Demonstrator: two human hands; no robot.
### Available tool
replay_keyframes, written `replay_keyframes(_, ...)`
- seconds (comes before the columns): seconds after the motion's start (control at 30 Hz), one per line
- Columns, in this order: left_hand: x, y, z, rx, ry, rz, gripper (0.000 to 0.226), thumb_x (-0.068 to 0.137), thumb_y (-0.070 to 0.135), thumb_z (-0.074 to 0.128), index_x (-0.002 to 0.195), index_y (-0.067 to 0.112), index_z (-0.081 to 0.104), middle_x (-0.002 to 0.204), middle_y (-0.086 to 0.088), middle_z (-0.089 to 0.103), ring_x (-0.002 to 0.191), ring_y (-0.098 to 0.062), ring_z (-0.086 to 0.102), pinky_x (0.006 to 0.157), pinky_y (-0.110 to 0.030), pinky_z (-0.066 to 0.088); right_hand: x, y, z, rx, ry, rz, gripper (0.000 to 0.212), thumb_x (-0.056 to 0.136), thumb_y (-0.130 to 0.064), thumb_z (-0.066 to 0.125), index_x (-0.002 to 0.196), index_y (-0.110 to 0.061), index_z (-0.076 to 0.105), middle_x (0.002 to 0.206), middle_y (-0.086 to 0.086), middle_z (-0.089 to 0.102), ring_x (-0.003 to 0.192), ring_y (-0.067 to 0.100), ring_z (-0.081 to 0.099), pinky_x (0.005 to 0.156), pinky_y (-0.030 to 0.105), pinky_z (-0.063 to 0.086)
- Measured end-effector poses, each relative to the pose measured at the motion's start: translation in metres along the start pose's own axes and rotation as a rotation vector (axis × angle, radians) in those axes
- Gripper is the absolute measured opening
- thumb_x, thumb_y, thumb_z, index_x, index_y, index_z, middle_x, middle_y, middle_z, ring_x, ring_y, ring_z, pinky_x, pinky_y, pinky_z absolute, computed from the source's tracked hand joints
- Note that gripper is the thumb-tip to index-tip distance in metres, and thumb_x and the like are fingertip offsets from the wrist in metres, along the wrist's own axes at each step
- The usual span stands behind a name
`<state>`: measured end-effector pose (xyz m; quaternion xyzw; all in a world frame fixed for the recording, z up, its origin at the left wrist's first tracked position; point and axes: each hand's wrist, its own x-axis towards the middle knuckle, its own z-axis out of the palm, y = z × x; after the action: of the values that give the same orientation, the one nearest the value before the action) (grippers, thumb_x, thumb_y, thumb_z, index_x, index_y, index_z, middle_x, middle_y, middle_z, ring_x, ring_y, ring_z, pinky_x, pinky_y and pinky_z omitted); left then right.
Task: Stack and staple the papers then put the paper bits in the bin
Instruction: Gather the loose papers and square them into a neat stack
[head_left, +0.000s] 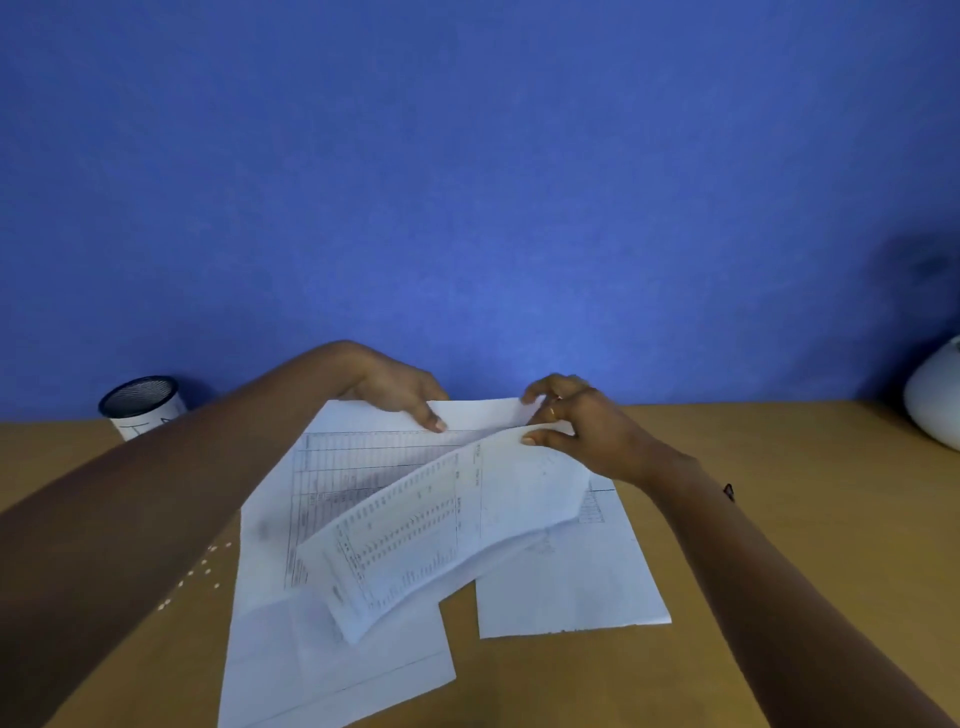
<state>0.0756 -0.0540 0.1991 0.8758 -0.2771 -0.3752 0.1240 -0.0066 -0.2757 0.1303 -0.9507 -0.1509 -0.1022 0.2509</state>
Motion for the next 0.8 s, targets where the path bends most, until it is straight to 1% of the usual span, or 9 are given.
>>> replay_keyframes(0.07,0.005,0.012,0.001,0.068,-0.052,0.023,0.021,0.094,0.024,0.052,0.111,0.016,0.060,0.123,-0.006,0.061,0.113,-0.022,0.057,0.102,-0.035,0.042,0.005,-0.005,0.001,-0.025,0.002,-0.064,0.025,0.085,-0.027,0.064,0.096,-0.006,0.072,0.140,-0.006,0.045,0.127,0.010,0.036,0.098,0.017,0.030)
replay_keyframes(0.13,0.009,0.020,0.001,0.107,-0.095,0.055,0.013,0.094,0.023,0.051,0.104,0.020,0.059,0.114,-0.001,0.062,0.098,-0.011,0.060,0.093,-0.026,0.044,0.007,-0.006,0.003,-0.045,-0.007,-0.118,0.023,0.085,-0.026,0.064,0.097,-0.008,0.073,0.144,-0.005,0.042,0.134,0.010,0.030,0.104,0.019,0.026)
replay_keyframes(0.27,0.015,0.022,0.001,0.115,-0.096,0.083,0.010,0.094,0.024,0.051,0.099,0.022,0.060,0.109,-0.002,0.063,0.097,-0.017,0.061,0.094,-0.032,0.046,0.004,-0.004,0.003,0.011,-0.001,-0.004,0.024,0.085,-0.026,0.064,0.100,-0.009,0.072,0.116,0.002,0.065,0.110,0.017,0.057,0.091,0.026,0.044)
replay_keyframes(0.4,0.016,0.015,0.001,0.022,-0.007,0.113,0.010,0.092,0.026,0.055,0.093,0.021,0.064,0.089,0.006,0.066,0.076,-0.009,0.061,0.072,-0.021,0.049,-0.004,0.001,0.004,0.053,0.038,0.048,0.023,0.085,-0.025,0.065,0.098,-0.007,0.072,0.102,0.003,0.070,0.096,0.017,0.062,0.084,0.029,0.048)
replay_keyframes(0.5,0.020,0.002,-0.002,-0.003,0.251,0.155,0.017,0.090,0.026,0.058,0.104,0.017,0.065,0.097,0.005,0.064,0.092,-0.011,0.058,0.082,-0.021,0.043,-0.007,0.006,0.007,0.112,0.073,0.106,0.023,0.083,-0.023,0.067,0.096,-0.004,0.072,0.100,0.006,0.069,0.096,0.020,0.061,0.085,0.032,0.049)
replay_keyframes(0.57,0.024,-0.012,-0.005,-0.036,0.546,0.170,0.024,0.086,0.032,0.064,0.106,0.019,0.066,0.109,0.003,0.065,0.104,-0.013,0.057,0.092,-0.026,0.042,-0.009,0.012,0.008,0.127,0.089,0.151,0.025,0.084,-0.022,0.067,0.098,-0.003,0.071,0.101,0.009,0.070,0.095,0.022,0.062,0.084,0.033,0.050)
replay_keyframes(0.63,0.028,-0.028,-0.007,-0.020,0.894,0.140,0.033,0.081,0.041,0.066,0.106,0.021,0.066,0.118,0.002,0.065,0.114,-0.019,0.056,0.106,-0.041,0.034,-0.011,0.017,0.010,0.140,0.117,0.192,0.025,0.084,-0.021,0.066,0.099,-0.001,0.071,0.102,0.010,0.070,0.092,0.022,0.062,0.076,0.022,0.046)
replay_keyframes(0.7,0.027,-0.042,-0.004,-0.032,1.203,0.105,0.028,0.086,0.033,0.062,0.109,0.017,0.065,0.123,-0.001,0.063,0.119,-0.022,0.053,0.109,-0.048,0.027,-0.014,0.022,0.011,0.182,0.159,0.226,0.022,0.085,-0.019,0.065,0.095,0.000,0.072,0.100,0.009,0.071,0.086,0.018,0.061,0.070,0.014,0.042)
replay_keyframes(0.8,0.027,-0.061,0.016,-0.401,1.486,0.140,0.029,0.088,0.021,0.061,0.112,0.004,0.062,0.124,-0.013,0.060,0.118,-0.028,0.053,0.105,-0.037,0.036,-0.020,0.029,0.017,0.313,0.204,0.346,0.019,0.086,-0.016,0.064,0.090,0.001,0.072,0.088,0.000,0.068,0.072,0.006,0.061,0.059,0.002,0.039)
